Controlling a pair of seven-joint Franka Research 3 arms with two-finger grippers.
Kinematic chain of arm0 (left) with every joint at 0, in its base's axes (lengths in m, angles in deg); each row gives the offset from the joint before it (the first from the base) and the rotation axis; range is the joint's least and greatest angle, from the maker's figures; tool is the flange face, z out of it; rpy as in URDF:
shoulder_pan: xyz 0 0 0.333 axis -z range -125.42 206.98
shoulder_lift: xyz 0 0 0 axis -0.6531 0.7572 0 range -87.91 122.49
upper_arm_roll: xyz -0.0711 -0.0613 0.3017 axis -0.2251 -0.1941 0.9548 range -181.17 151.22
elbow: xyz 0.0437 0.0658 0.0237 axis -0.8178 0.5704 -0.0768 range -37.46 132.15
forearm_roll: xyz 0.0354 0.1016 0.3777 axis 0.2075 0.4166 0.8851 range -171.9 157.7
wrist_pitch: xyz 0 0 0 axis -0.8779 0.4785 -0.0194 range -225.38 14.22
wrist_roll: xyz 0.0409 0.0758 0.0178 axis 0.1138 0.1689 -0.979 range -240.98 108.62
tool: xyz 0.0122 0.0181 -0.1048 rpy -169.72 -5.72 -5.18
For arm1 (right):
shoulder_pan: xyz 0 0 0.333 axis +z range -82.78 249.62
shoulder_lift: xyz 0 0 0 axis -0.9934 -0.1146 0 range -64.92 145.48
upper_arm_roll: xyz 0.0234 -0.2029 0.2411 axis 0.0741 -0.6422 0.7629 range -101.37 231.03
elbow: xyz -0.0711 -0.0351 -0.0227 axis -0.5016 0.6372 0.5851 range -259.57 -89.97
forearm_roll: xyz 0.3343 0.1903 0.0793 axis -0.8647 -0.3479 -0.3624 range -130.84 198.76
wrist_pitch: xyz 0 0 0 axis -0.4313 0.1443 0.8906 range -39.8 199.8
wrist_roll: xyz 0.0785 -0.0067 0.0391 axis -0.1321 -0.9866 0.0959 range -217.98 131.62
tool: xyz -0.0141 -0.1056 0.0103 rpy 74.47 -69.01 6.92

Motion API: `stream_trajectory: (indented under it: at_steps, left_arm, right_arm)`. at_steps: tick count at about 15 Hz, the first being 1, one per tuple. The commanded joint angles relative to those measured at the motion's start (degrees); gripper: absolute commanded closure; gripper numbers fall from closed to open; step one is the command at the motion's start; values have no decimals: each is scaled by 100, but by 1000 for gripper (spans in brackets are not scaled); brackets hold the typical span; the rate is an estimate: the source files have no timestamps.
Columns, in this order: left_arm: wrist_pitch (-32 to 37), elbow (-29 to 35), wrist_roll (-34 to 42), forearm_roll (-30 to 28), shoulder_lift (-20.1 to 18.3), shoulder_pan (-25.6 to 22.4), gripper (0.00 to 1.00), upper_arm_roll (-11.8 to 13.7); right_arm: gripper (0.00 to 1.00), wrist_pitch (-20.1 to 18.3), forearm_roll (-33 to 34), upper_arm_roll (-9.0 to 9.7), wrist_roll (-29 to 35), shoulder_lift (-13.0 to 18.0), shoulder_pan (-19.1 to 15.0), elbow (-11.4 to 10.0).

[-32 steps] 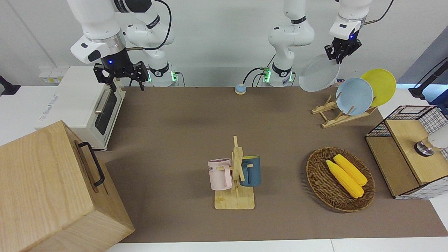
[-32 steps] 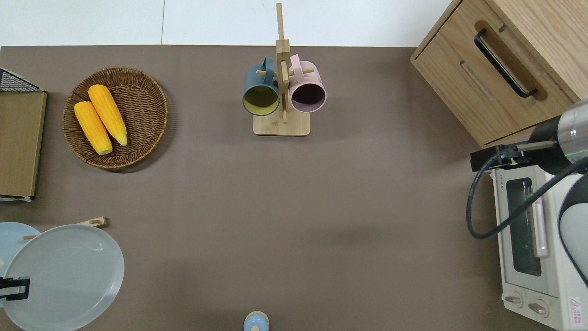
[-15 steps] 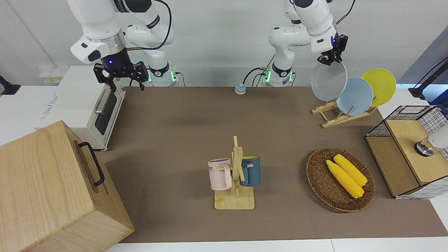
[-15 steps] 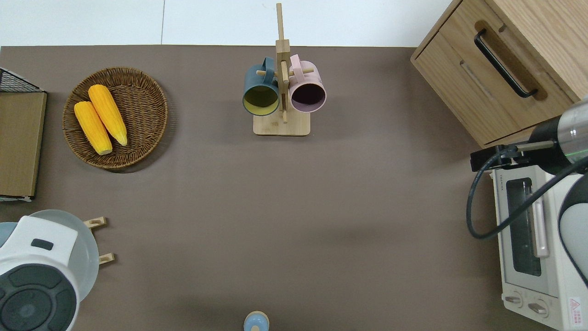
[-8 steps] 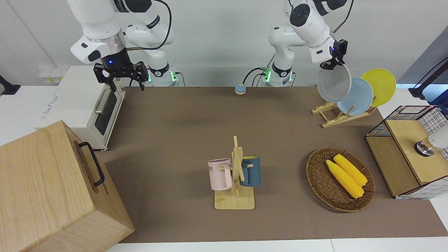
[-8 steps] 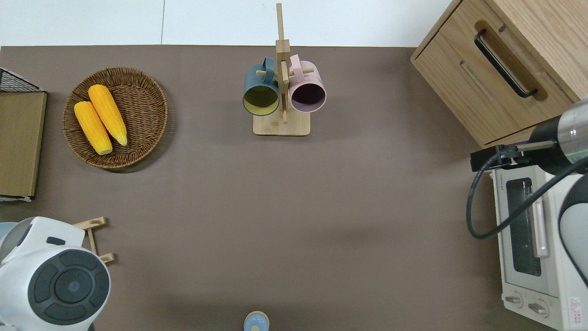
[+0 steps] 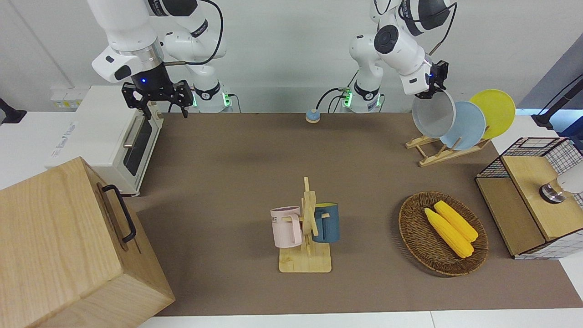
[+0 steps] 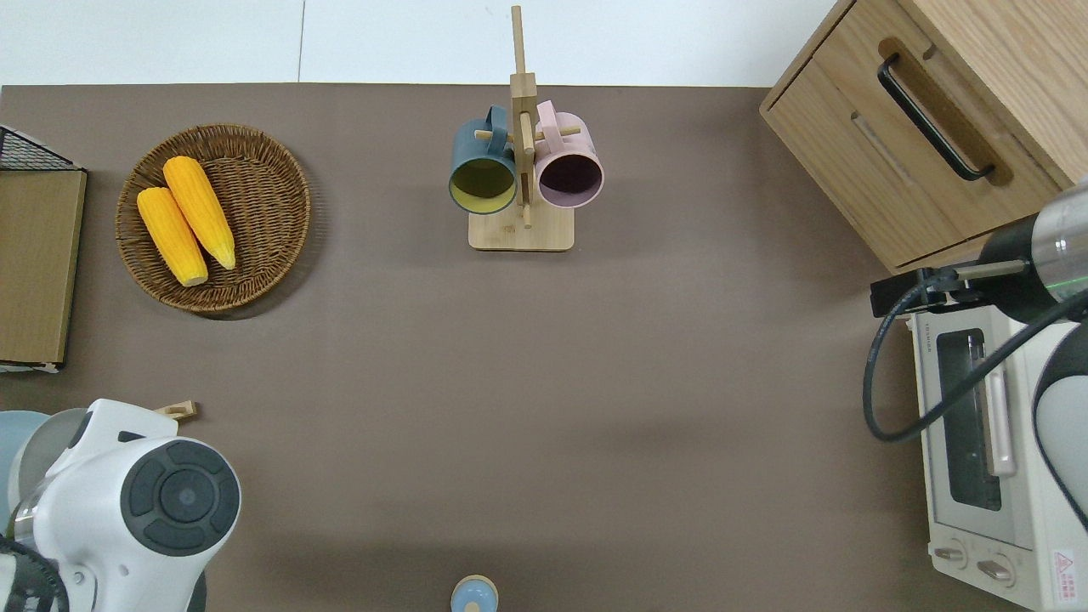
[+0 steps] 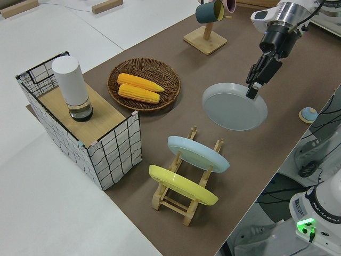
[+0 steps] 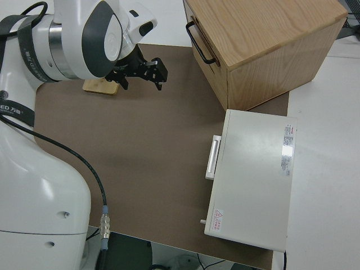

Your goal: Pick gray plate from table and place it on lower plate rack with left arm

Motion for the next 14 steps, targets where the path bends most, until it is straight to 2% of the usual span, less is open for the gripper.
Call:
stream_trajectory:
  at_steps: [1, 4, 8, 14]
  left_arm:
    - [-166, 172, -227, 207, 80, -7, 1000, 18]
    - [-333, 207, -463, 216, 238, -16, 1000, 62]
    - [-386, 356, -982, 575, 563, 2, 1000, 63]
    - [-500, 391, -1150, 673, 818, -7, 1000, 63]
  right_arm:
    - [17, -92, 17, 116, 75, -54, -127, 114]
    - [17, -92, 17, 116, 75, -54, -127, 122]
    - [17, -92, 17, 116, 84, -54, -127, 114]
    - [17, -92, 17, 116, 75, -54, -127, 122]
